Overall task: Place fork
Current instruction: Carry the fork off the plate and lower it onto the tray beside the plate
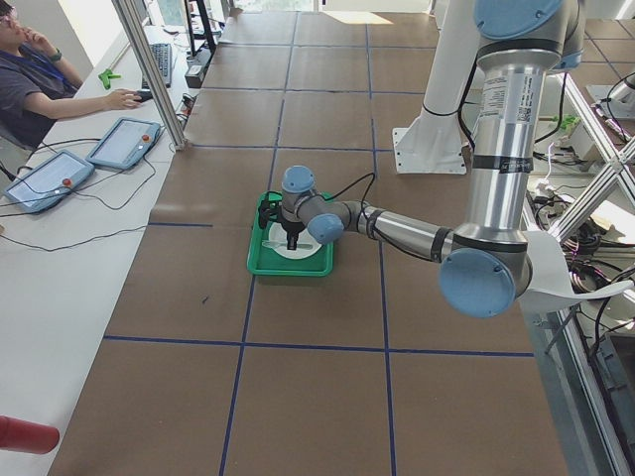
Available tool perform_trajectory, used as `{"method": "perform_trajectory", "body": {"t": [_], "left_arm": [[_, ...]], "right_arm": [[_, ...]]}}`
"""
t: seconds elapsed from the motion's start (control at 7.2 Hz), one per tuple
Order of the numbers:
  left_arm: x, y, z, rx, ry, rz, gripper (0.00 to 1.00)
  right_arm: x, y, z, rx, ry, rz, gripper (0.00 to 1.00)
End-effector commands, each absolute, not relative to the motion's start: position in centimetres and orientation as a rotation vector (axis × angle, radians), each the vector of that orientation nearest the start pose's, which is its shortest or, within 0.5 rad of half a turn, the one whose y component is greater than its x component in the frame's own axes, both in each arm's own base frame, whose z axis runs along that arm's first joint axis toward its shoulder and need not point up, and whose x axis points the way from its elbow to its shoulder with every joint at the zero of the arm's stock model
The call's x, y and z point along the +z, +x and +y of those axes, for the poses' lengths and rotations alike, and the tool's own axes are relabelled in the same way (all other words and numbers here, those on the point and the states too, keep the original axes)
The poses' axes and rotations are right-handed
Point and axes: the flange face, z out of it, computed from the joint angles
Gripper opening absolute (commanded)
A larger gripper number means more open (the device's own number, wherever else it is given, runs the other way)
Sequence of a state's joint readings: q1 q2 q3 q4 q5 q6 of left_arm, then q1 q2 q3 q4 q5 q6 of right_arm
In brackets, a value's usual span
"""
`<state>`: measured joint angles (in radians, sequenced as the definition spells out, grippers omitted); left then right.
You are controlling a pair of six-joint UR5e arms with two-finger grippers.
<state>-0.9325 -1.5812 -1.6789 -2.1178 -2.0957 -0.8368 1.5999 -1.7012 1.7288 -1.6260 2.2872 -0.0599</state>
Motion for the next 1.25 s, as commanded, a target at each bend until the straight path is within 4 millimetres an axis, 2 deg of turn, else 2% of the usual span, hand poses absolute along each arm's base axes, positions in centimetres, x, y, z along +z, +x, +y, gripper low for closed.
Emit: {"method": "perform_trajectory", "body": {"t": [0.0, 0.56, 0.69, 0.83, 1.11], "left_arm": [[56.56, 24.17, -46.82, 0.016, 0.135, 0.791, 0.0], [55.9, 24.95, -47.13, 0.004, 0.122, 0.798, 0.0], [55.99, 25.03, -47.02, 0.009, 0.109, 0.807, 0.19], [56.05, 25.04, -47.02, 0.009, 0.109, 0.807, 0.99], [55.76, 24.84, -47.03, 0.008, 0.114, 0.809, 1.0]], "right_arm": [[65.09, 8.05, -43.22, -0.019, 0.005, -0.717, 1.0], [65.09, 8.05, -43.22, -0.019, 0.005, -0.717, 1.0], [65.09, 8.05, -43.22, -0.019, 0.005, -0.717, 1.0], [65.02, 8.05, -43.23, -0.02, 0.007, -0.717, 1.0], [65.09, 8.05, -43.22, -0.019, 0.005, -0.717, 1.0]]}}
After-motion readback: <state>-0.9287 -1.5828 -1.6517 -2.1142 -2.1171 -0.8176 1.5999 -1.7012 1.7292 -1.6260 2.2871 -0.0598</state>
